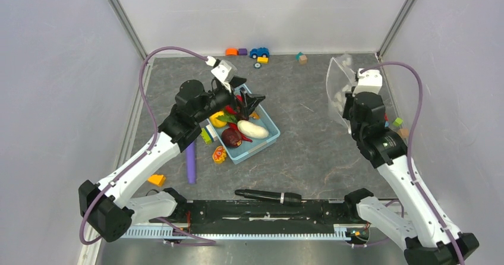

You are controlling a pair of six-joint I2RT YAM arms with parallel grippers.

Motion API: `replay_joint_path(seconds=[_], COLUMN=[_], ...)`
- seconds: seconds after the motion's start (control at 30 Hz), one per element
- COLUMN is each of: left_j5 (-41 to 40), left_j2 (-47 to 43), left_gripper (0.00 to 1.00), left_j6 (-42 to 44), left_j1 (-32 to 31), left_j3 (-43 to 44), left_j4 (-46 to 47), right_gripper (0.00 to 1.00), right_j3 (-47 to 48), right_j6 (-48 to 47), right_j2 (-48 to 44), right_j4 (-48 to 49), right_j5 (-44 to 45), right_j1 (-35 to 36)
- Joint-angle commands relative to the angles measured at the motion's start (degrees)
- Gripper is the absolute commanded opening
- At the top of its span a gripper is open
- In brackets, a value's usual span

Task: Place the food in the zip-top bag and seal the zipper
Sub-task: Open the zipper of the food storage bag.

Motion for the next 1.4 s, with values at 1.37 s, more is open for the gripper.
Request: replay_joint_path(seconds=[1.37], left_j5=[-29.03], left_j2=[33.32], left_gripper=[0.68], left_j6=[-33.15], left_j1=[-14.88], left_j3=[9.27], left_j4=[4.13], right_gripper=[0.00], right_j3=[-16.98], right_j6=[18.97], right_j2=[-0.19], right_j4=[23.35], right_j5=[-38.79], right_j1=[0.26])
